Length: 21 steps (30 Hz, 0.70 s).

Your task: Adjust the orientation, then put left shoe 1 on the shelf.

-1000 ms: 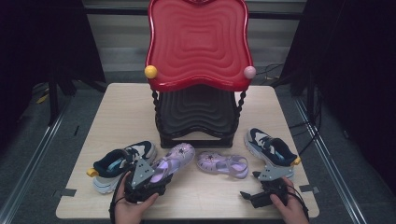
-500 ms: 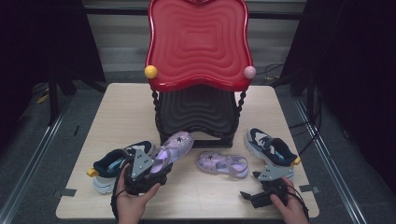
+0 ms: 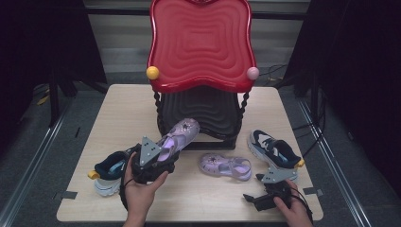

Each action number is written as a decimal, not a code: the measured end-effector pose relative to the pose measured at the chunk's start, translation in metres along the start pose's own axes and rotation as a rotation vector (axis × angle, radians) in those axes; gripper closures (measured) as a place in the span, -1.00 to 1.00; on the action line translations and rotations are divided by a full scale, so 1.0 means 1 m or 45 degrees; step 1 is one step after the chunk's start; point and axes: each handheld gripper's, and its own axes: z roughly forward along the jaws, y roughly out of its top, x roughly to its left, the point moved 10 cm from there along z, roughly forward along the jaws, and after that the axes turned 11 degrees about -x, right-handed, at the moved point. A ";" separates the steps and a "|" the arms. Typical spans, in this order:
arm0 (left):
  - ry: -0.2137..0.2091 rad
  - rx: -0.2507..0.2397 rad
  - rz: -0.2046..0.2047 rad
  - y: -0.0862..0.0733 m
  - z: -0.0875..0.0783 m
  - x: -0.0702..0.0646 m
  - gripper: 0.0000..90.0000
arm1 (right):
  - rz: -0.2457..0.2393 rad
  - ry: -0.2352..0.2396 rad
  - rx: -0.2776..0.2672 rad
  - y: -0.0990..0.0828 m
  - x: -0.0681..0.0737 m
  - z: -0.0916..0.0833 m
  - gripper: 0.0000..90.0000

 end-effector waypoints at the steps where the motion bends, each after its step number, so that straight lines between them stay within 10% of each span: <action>1: 0.004 0.002 0.002 0.001 0.001 0.001 -0.16 | 0.000 0.000 0.000 0.000 0.000 0.000 -0.77; 21: 0.137 -0.042 -0.041 0.020 0.031 0.008 -0.16 | -0.003 -0.003 0.002 0.000 0.000 -0.001 -0.77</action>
